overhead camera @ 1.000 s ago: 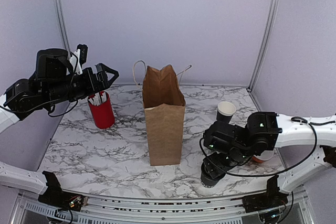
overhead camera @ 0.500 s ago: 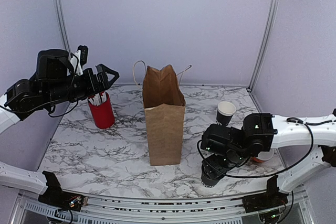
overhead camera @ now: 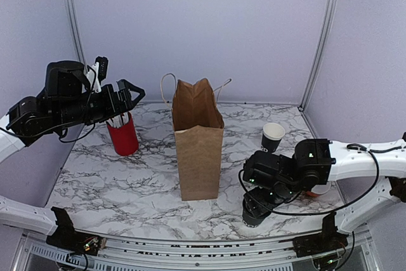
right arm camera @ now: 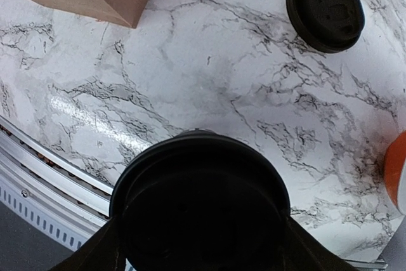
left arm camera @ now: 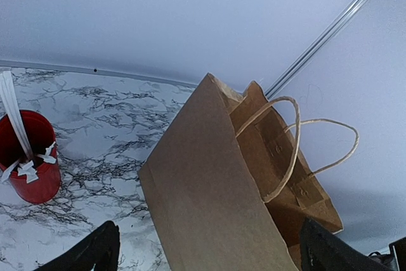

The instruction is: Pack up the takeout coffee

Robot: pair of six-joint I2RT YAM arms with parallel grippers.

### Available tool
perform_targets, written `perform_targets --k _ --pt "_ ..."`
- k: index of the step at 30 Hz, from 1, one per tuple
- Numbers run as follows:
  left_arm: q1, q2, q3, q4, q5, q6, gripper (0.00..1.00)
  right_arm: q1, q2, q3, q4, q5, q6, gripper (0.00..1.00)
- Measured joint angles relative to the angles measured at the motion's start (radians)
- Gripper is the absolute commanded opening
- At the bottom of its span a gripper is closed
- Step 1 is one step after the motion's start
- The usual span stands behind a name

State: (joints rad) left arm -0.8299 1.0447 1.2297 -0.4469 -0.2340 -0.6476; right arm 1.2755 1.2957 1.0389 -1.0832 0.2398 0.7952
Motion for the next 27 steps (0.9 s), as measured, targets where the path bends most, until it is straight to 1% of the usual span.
perform_targets --k 8,15,21,23,27 --pt "0.000 0.000 0.000 0.000 0.013 0.000 0.99 0.000 -0.002 -0.001 0.002 0.001 0.009 0.67" --pt "0.000 0.000 0.000 0.000 0.025 0.001 0.99 0.000 -0.021 0.001 0.000 0.017 0.020 0.66" --pt "0.002 0.000 0.000 0.000 0.042 0.012 0.99 0.000 -0.027 0.041 -0.024 0.046 0.026 0.66" --pt "0.002 -0.001 0.000 0.000 0.047 0.019 0.97 0.000 -0.031 0.068 -0.040 0.064 0.029 0.66" --pt "0.003 -0.005 0.000 0.004 0.089 0.031 0.89 -0.010 -0.058 0.130 -0.063 0.106 0.036 0.65"
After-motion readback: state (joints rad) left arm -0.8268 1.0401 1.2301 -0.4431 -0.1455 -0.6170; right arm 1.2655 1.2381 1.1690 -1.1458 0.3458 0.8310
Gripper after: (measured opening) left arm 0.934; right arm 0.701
